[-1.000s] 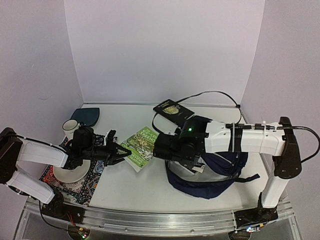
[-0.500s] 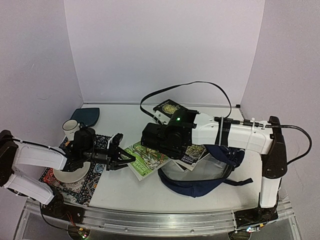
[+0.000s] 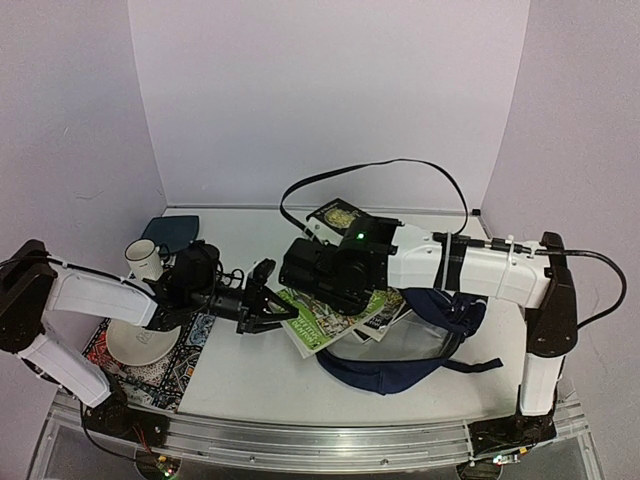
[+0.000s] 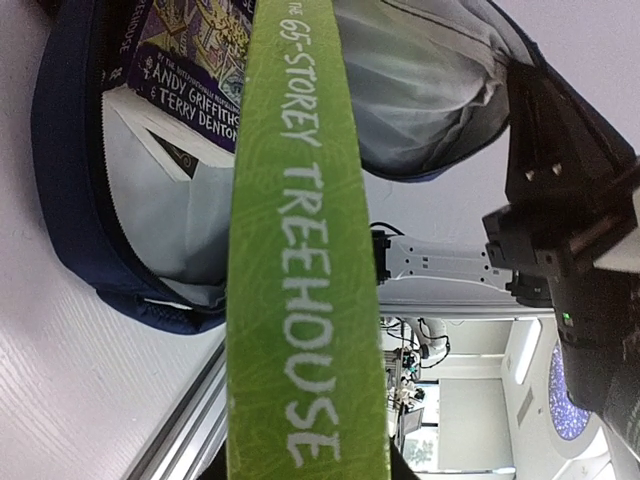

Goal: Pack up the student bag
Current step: Place the book in the largest pocket of the bag.

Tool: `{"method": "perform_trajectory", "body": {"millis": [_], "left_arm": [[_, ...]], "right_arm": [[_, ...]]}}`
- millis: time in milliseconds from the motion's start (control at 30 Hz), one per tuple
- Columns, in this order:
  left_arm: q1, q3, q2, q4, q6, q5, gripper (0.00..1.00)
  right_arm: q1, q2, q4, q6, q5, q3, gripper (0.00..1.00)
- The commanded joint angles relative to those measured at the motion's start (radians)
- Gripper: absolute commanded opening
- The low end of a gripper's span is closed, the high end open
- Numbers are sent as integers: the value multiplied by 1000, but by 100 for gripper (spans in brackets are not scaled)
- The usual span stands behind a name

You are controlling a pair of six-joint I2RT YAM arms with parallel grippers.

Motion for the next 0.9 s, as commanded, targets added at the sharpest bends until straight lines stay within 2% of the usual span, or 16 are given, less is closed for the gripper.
{"method": "perform_trajectory", "body": {"millis": [0, 333, 700, 867], "left_arm": [[-23, 119, 96, 138, -16, -24, 0], [-37, 198, 313, 281, -157, -113, 0], [-86, 399, 485, 294, -188, -255, 0], [-128, 454, 544, 303, -192, -367, 0]], "right_arm": [[8, -107, 107, -9, 27, -22, 0], [15, -140, 192, -43, -60, -43, 0], [52, -158, 255, -46, -180, -57, 0], [68, -154, 272, -33, -221, -63, 0]]}}
